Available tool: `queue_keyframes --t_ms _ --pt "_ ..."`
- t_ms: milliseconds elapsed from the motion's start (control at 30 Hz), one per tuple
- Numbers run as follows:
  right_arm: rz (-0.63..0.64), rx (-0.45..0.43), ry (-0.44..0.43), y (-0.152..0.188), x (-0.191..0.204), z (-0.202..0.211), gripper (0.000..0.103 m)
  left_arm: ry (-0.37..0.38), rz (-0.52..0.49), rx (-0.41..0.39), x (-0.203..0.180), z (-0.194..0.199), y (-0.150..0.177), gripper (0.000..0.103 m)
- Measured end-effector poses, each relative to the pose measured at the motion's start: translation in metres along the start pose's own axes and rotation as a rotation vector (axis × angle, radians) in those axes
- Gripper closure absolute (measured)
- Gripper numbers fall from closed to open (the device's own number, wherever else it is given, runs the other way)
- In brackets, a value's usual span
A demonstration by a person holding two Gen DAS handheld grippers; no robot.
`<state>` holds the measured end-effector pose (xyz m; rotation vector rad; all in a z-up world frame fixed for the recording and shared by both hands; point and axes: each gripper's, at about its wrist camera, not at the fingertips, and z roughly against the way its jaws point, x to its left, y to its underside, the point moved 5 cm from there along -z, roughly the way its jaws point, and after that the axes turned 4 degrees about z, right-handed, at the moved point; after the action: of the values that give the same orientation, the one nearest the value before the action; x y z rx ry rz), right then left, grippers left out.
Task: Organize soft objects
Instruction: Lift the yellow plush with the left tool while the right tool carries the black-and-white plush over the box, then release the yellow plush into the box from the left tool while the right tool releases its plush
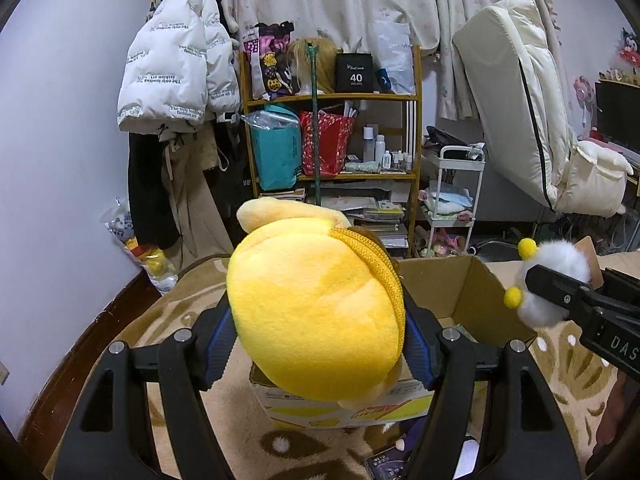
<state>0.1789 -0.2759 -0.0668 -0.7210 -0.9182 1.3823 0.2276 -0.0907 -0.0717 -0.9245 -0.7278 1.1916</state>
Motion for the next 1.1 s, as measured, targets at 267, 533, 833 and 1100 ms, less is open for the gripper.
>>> queue_keyframes --t_ms 267,533,833,1100 --pt "0.011 0.024 0.006 0.01 -0.005 -0.013 0.065 -0.002 -0.006 0.048 -0.001 -0.014 0.011 0.032" --pt "-0.011 0.035 0.004 0.011 -0.009 -0.021 0.065 -0.006 -0.003 0.06 -0.001 -0.019 0.015 0.031" --pt "0.005 0.052 -0.006 0.014 -0.006 -0.029 0.065 -0.003 0.004 0.071 0.001 -0.024 0.016 0.029" --pt "0.001 0.065 -0.013 0.017 -0.005 -0.033 0.064 -0.002 0.0 0.096 0.002 -0.029 0.018 0.027"
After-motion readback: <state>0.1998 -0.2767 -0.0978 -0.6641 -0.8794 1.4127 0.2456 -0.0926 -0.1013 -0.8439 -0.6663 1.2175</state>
